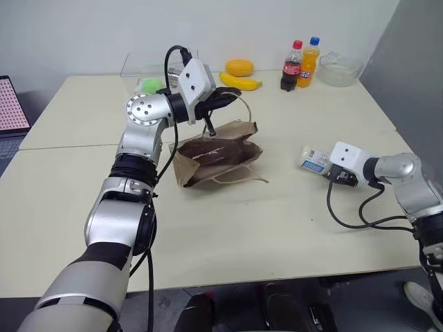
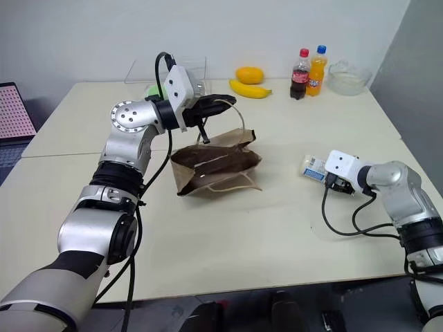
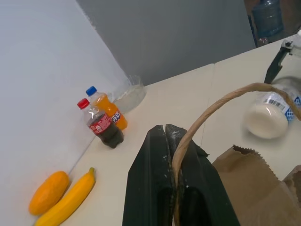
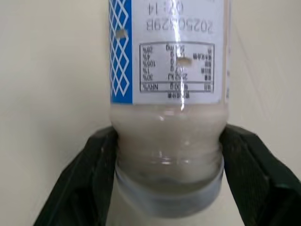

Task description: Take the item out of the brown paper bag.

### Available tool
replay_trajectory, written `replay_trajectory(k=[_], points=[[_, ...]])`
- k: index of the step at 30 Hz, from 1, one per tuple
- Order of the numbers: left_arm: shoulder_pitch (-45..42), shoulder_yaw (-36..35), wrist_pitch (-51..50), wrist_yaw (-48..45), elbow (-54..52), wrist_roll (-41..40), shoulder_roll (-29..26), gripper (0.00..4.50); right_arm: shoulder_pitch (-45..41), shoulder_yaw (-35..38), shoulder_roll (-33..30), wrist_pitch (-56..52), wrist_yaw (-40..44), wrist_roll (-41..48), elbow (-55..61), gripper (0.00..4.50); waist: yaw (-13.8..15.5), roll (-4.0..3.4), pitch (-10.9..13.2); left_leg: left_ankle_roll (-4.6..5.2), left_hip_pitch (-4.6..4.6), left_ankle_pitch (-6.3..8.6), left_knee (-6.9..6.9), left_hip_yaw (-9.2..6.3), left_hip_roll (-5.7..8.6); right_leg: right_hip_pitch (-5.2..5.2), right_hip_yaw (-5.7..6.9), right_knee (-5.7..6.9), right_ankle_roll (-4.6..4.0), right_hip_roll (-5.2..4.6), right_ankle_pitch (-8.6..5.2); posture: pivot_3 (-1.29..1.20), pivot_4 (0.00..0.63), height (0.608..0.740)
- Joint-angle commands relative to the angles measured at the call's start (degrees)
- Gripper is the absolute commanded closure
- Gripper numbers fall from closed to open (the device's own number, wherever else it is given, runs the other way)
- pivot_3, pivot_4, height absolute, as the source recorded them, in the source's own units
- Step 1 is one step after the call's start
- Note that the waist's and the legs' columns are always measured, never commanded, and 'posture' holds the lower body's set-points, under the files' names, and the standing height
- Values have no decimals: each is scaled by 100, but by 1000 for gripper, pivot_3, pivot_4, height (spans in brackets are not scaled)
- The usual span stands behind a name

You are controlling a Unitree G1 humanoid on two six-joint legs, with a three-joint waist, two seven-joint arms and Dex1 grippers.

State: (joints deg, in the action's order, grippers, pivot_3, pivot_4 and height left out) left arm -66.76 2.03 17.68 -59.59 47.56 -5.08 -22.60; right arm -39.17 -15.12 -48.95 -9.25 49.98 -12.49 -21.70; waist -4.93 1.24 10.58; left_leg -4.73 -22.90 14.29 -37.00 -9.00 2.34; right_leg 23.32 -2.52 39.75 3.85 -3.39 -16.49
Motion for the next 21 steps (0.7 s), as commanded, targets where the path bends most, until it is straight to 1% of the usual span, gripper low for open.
replay_trajectory(k=[1,2,5,8,10,12,14,17,19,21], points=[[-125,-33,52,1,-197,-33,-56,4500,-149,68,-89,3,167,-87,-35,328,12,0,0,0,0,0,0,-1,0,-1,0,-1,0,0,0,0,150,740],[-122,-34,46,6,-196,-31,-59,4500,-149,98,-110,-54,208,-84,-10,19,13,0,0,0,0,0,0,-1,1,-1,0,-2,0,-1,0,0,150,740],[-123,-49,8,36,-171,-32,-69,4500,4,349,-260,-329,486,158,296,19,15,0,0,0,0,0,0,-1,0,-1,1,-3,0,-1,0,0,150,740],[-139,-72,-30,74,-121,-34,-82,4500,319,786,-494,-632,669,509,865,19,18,0,0,0,-2,0,1,-4,0,-1,3,-3,0,-1,0,0,150,740],[-163,-92,-72,100,-59,-35,-96,4500,762,1329,-674,-944,802,961,1625,19,29,0,0,1,-4,1,1,-5,1,-2,4,-7,0,-1,0,0,150,740],[-210,-109,-94,113,43,-30,-116,4500,1227,1819,-699,-1222,876,1423,2373,19,37,0,0,3,-5,2,2,-7,0,-3,6,-9,0,-1,0,0,150,740],[-389,-141,-87,192,362,18,-182,4500,1974,2320,-495,-1502,793,1886,3468,19,49,0,0,6,-4,4,1,-7,0,-5,6,-9,1,-1,0,0,150,740],[-612,-182,-86,258,759,25,-240,4500,2535,2533,-127,-1802,465,2224,4444,19,24,1,0,21,-3,12,1,-14,-3,-10,12,-4,1,3,0,0,150,740],[-790,-129,-8,417,1122,168,-312,4500,2798,2285,535,-2108,1,2529,5289,19,19,2,0,21,-1,12,-3,-5,2,-10,2,4,1,-1,0,0,150,740],[-935,-57,47,588,1440,345,-369,4500,2899,1766,1345,-2289,-590,2638,5931,19,10,2,0,21,3,11,-9,-8,0,-11,4,14,2,1,-1,0,150,740]])
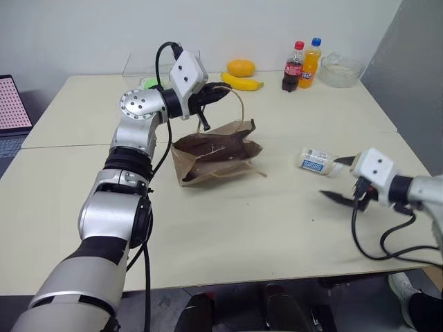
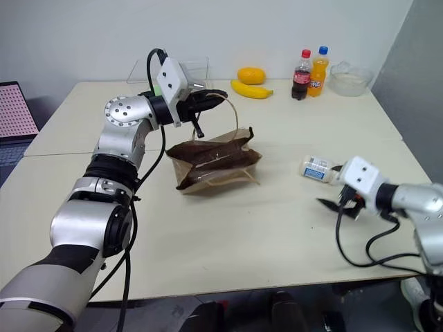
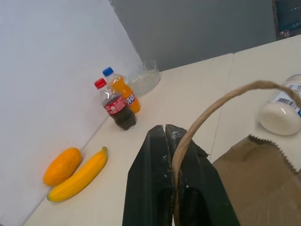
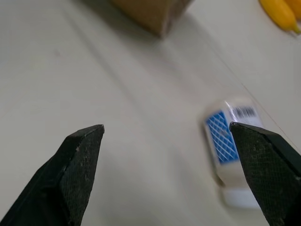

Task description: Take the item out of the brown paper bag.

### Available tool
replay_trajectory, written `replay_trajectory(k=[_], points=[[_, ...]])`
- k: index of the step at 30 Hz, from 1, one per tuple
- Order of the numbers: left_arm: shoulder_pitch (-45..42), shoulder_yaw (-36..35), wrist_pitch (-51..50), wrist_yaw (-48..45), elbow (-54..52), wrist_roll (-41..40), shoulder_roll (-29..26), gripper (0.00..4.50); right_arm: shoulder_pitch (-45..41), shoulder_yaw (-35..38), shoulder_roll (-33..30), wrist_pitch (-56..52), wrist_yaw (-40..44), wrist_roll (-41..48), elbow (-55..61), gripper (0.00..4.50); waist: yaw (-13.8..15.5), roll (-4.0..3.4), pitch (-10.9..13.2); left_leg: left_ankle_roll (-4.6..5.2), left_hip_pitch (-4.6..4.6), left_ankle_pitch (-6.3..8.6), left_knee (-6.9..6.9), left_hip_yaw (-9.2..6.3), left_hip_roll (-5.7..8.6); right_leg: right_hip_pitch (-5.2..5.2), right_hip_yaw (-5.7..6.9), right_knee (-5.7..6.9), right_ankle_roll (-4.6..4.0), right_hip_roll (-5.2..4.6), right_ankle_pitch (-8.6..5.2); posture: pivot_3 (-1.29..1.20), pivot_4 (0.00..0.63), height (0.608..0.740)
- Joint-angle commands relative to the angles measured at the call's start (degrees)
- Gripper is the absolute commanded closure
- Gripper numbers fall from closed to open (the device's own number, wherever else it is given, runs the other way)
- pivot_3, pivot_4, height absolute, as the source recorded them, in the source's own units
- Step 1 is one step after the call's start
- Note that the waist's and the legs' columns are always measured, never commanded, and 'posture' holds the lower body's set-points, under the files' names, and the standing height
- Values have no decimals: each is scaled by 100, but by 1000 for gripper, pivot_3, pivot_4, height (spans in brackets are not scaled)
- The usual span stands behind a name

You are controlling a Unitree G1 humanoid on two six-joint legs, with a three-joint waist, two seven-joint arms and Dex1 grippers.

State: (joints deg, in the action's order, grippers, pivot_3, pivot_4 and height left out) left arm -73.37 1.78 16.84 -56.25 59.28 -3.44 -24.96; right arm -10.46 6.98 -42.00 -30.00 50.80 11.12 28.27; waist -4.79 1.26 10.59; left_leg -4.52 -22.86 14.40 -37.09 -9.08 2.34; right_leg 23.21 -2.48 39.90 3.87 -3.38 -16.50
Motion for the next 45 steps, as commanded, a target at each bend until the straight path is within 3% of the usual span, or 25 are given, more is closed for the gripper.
replay_trajectory(k=[1,6,13,16,21,27,34,45], points=[[-311,10,124,273,356,253,-153,4310,-32,-709,1084,-174,-1035,169,996,5,-13,0,0,0,4,0,0,-2,-2,-1,1,3,0,2,0,0,150,740],[-244,20,118,-79,307,323,-326,3006,-603,-1354,2245,102,-2010,-310,683,0,2,-1,0,-16,1,-10,0,-7,-1,4,1,4,-1,8,0,0,150,740],[430,-238,-543,-443,-874,-52,-736,889,-833,-1493,2338,220,-1991,-210,426,0,-1,-1,0,-22,2,-13,12,-15,-4,6,9,-2,-1,9,0,0,150,740],[1384,-535,-1606,-388,-2490,-503,-1014,23,-879,-1515,2321,299,-1899,-152,308,0,-31,-2,-1,-18,3,-11,9,-13,-4,6,3,0,-2,8,0,0,150,740],[2798,-1162,-3509,439,-4991,-1149,-1194,23,-793,-1456,2267,440,-1832,-81,263,0,-18,-2,-1,-11,8,-7,9,-17,-15,7,1,7,-3,15,0,0,150,740],[3901,-1581,-4441,1234,-6570,-1491,-1140,23,-648,-1470,2393,622,-1970,-41,192,0,15,-2,-2,-6,9,-4,7,-14,-12,3,1,6,-3,11,0,0,150,740],[4049,-1269,-4329,1263,-6543,-1417,-1169,23,-734,-1667,2491,701,-1978,-46,103,0,36,-2,-2,-7,11,-4,8,-12,-12,1,2,6,-4,12,0,0,150,740],[4023,-1377,-4339,2015,-6010,-1147,-1143,23,-657,-1667,2354,638,-1956,-32,207,0,49,-2,-2,-7,12,-4,10,-12,-12,1,1,5,-4,12,0,0,150,740]])
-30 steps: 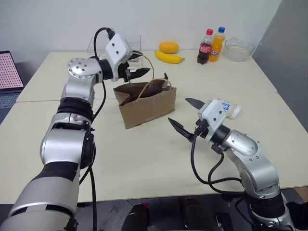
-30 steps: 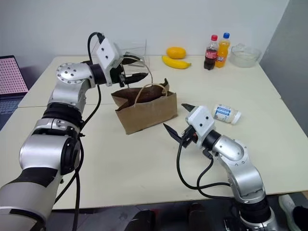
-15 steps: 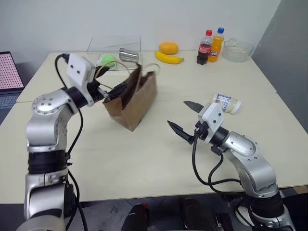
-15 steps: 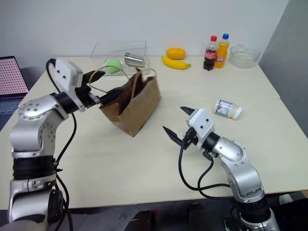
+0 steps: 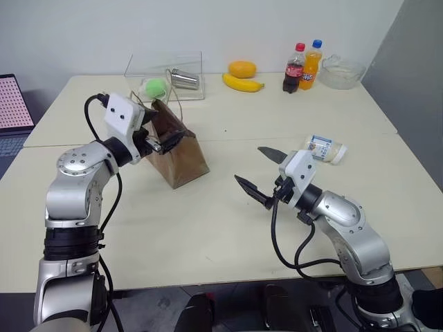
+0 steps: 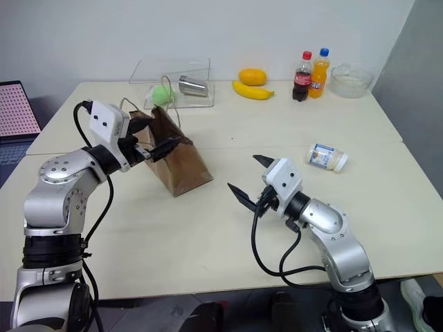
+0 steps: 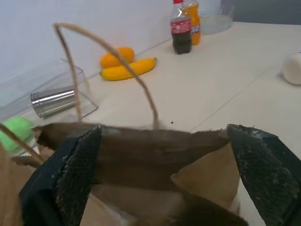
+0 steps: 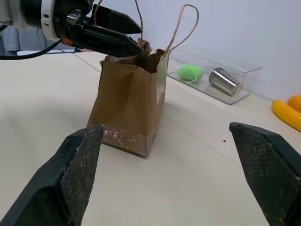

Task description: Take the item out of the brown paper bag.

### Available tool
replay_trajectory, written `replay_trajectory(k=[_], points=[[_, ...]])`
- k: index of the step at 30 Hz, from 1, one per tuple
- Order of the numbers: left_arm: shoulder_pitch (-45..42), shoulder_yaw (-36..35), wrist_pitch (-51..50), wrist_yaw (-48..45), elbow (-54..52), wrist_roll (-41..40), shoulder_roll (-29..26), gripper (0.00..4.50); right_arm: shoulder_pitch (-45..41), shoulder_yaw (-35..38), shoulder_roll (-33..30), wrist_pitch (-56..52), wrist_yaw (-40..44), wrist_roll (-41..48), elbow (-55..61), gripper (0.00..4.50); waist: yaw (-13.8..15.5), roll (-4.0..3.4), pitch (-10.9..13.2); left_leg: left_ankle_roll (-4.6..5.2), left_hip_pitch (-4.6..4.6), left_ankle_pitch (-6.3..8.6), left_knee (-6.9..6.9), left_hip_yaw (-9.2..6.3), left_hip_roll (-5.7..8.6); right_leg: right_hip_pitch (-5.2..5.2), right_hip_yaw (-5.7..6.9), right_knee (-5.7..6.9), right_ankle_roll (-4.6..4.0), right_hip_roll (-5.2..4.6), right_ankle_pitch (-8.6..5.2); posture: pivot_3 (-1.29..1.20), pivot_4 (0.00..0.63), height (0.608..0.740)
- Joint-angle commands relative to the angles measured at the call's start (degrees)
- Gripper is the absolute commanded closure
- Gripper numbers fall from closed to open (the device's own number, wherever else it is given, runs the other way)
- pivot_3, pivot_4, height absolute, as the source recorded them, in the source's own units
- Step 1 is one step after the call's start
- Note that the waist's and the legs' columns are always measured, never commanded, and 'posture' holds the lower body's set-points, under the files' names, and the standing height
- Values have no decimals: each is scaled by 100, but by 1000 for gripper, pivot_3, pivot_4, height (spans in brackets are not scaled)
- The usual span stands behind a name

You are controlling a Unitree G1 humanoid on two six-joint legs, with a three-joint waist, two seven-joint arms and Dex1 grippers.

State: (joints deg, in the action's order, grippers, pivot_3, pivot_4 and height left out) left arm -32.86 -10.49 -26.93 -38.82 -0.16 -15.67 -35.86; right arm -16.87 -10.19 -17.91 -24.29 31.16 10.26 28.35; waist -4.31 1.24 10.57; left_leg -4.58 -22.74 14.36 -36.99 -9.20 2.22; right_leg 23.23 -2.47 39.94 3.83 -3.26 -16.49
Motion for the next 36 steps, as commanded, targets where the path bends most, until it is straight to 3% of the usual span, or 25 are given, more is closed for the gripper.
replay_trajectory(k=[1,18,23,31,36], points=[[40,-230,-42,398,-128,43,-15,23,-8,48,-82,71,22,54,207,0,0,0,0,0,0,0,0,0,0,0,0,0,0,0,0,0,150,740],[935,-1174,-280,1960,-1647,-649,1007,23,22,18,-233,212,113,44,176,0,79,2,-1,-1,1,1,2,4,-1,0,-4,-5,0,-1,0,0,150,740],[999,-1230,-335,2247,-1807,-795,1194,23,6,7,-250,258,136,25,142,0,130,4,-3,-1,-1,1,-1,3,1,-3,-2,-6,0,-2,0,0,150,740],[1307,-694,-504,2441,-1861,-423,1120,23,-7,-80,-323,415,153,-88,64,0,135,5,-3,-1,1,1,1,5,0,-3,-3,-7,0,-1,0,0,150,740],[973,-803,-961,2372,-1626,-1028,1342,23,-30,-151,-348,478,142,-175,46,0,147,6,-3,-1,0,1,1,5,1,-4,-2,-9,0,-2,0,0,150,740]])
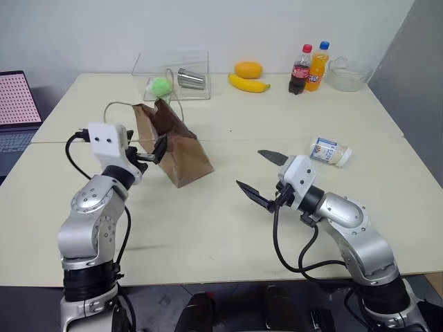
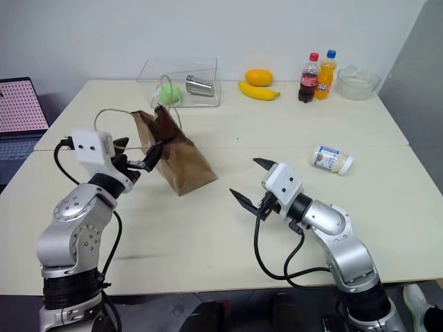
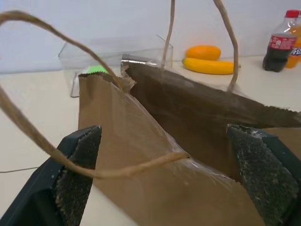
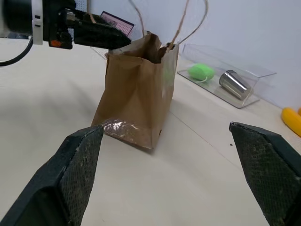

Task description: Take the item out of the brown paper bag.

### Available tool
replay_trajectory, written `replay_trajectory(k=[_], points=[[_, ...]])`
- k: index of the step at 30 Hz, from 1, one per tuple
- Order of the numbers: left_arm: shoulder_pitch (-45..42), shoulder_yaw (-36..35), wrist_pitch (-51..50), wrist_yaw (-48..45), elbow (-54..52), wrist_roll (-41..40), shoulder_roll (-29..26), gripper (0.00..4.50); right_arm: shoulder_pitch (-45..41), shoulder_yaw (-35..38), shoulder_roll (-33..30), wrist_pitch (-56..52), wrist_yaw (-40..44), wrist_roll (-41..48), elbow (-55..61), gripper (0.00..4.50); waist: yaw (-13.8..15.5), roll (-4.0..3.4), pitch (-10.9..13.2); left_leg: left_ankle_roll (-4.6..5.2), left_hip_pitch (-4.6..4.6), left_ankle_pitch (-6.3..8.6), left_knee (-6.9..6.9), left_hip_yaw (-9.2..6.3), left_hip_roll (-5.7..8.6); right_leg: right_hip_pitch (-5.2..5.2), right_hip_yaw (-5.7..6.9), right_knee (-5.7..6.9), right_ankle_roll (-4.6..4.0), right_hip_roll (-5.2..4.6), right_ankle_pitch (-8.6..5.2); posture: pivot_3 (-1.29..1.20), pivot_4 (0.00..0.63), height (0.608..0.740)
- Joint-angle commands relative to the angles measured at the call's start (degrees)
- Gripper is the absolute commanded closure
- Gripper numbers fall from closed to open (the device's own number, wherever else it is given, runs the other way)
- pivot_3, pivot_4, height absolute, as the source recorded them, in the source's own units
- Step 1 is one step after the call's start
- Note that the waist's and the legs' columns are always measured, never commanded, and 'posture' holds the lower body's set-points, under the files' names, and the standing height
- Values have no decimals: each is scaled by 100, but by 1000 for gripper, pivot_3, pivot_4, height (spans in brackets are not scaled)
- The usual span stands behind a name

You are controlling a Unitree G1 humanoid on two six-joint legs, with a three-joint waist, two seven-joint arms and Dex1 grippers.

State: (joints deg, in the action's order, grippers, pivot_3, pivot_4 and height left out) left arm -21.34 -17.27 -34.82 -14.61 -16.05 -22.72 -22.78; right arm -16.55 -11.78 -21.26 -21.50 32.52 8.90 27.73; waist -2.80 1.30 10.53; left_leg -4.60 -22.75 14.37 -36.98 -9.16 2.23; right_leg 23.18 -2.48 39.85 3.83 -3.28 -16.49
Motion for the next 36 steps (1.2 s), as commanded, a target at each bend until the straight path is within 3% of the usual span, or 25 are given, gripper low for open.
replay_trajectory(k=[1,7,12,17,23,29,36], points=[[-203,-146,-184,-36,-16,-344,31,23,-60,5,-14,202,3,-50,109,0,-14,0,0,0,0,0,0,1,0,0,-1,0,0,0,0,0,150,740],[85,-380,268,190,-207,-262,101,23,45,-5,-50,293,12,-114,153,0,-35,0,0,-6,3,-3,2,1,-2,0,-2,0,0,1,0,0,150,740],[828,-482,1048,720,-889,382,252,23,152,10,-66,477,8,-113,171,0,-4,0,0,-9,1,-4,3,-1,-3,0,-2,-8,0,0,0,0,150,740],[1557,-406,1147,860,-1372,521,417,23,187,1,-54,625,-4,-123,110,0,17,0,0,-3,1,-1,4,2,-2,-3,-4,-14,-1,-1,0,0,150,740],[2606,262,1175,454,-1775,897,257,23,490,281,257,902,-255,152,108,0,49,0,-2,1,1,2,8,3,-3,-5,-2,-19,-1,0,0,0,150,740],[2632,918,1761,-31,-1760,1158,129,23,1388,629,583,757,-632,451,334,0,118,0,-6,2,1,2,9,3,-2,-16,0,-35,-4,0,2,0,150,740],[2472,1113,2075,-260,-1280,1229,159,23,1509,746,667,947,-922,304,234,0,77,-9,-10,2,16,3,18,9,-12,-20,-4,-38,-8,10,4,0,150,740]])
